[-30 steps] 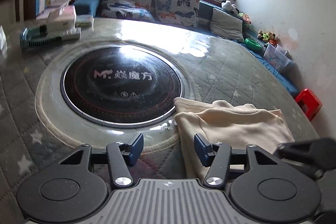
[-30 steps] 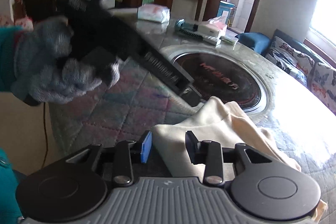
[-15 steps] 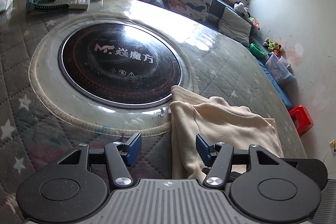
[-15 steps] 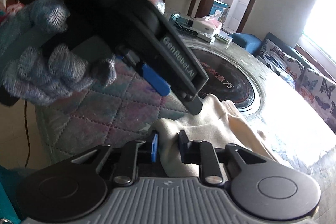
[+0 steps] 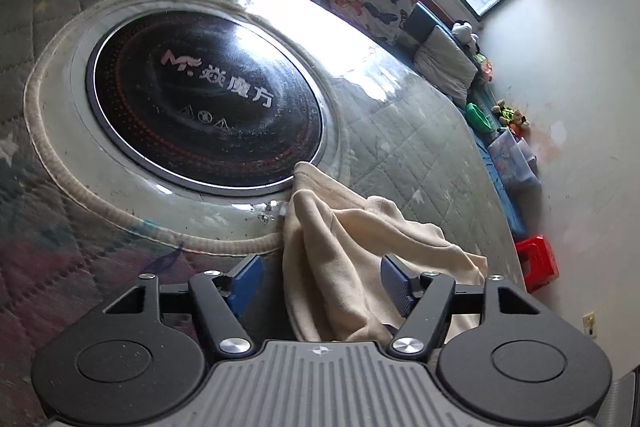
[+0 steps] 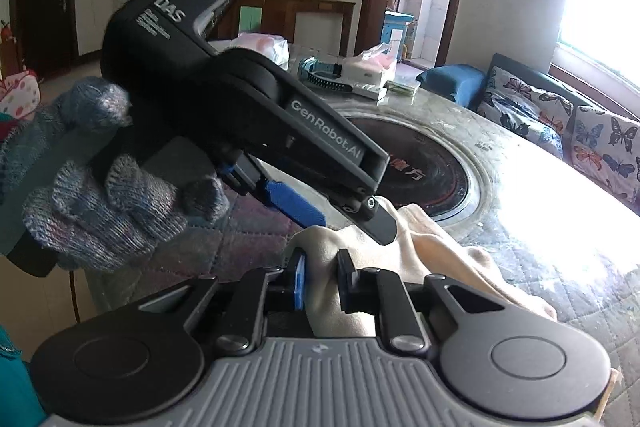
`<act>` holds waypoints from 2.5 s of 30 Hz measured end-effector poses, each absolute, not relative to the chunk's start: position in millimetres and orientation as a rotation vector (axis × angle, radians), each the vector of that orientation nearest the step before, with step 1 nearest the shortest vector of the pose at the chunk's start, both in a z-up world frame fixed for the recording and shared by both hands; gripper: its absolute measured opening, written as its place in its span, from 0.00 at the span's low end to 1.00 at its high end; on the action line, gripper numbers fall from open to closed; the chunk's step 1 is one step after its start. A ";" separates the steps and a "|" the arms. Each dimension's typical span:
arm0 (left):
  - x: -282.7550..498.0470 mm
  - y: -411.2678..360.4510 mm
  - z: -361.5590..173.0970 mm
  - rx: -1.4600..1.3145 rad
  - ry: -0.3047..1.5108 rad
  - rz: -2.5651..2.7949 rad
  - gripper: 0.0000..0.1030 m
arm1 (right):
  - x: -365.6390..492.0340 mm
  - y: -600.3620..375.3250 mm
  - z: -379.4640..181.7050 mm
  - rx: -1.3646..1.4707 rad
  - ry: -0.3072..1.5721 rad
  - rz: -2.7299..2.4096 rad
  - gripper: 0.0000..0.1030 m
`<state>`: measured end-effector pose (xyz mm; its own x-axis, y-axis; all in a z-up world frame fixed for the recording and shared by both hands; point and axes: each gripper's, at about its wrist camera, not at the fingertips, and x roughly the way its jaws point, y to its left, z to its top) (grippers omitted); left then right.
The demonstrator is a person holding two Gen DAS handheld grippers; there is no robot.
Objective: Fold clothes
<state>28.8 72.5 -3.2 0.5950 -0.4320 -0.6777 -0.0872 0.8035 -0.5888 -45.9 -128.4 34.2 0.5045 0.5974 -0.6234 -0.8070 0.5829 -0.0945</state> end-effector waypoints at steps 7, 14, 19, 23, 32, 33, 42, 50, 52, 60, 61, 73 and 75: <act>36.7 65.0 -10.6 -0.689 0.959 -0.219 0.61 | -44.6 -143.1 42.3 -0.347 0.563 0.886 0.14; 44.3 68.5 -26.5 -0.791 0.983 -0.229 0.20 | -51.3 -154.8 42.8 -0.311 0.562 0.908 0.14; 44.3 66.6 -24.7 -0.765 0.972 -0.235 0.19 | -48.4 -164.1 42.5 -0.258 0.590 0.911 0.17; 45.5 65.0 -23.4 -0.739 0.970 -0.238 0.19 | -44.2 -185.6 47.6 -0.213 0.588 0.850 0.26; 44.7 59.7 -22.4 -0.686 0.960 -0.239 0.19 | -8.5 -268.4 38.4 -0.111 0.637 0.487 0.30; 44.8 58.8 -21.9 -0.679 0.959 -0.238 0.19 | -4.2 -279.6 35.1 -0.095 0.641 0.438 0.31; 46.8 54.2 -20.1 -0.626 0.957 -0.234 0.19 | 22.8 -333.5 12.6 0.083 0.698 0.327 0.40; 48.0 49.7 -18.0 -0.571 0.950 -0.230 0.19 | 33.1 -335.0 -5.8 0.140 0.721 0.287 0.42; 48.7 48.5 -17.5 -0.562 0.950 -0.227 0.19 | 32.7 -334.5 -6.3 0.145 0.715 0.289 0.38; 50.4 38.7 -10.3 -0.487 0.934 -0.223 0.19 | 26.5 -329.9 -1.0 0.160 0.699 0.308 0.11; 50.8 36.9 -8.4 -0.473 0.929 -0.224 0.19 | 24.5 -329.7 1.1 0.164 0.688 0.308 0.10; 69.7 6.1 8.8 -0.375 0.894 -0.277 0.18 | 10.2 -346.4 28.6 0.157 0.594 0.257 0.10; 73.4 -4.5 11.5 -0.354 0.889 -0.291 0.18 | 8.5 -351.4 33.6 0.152 0.578 0.241 0.10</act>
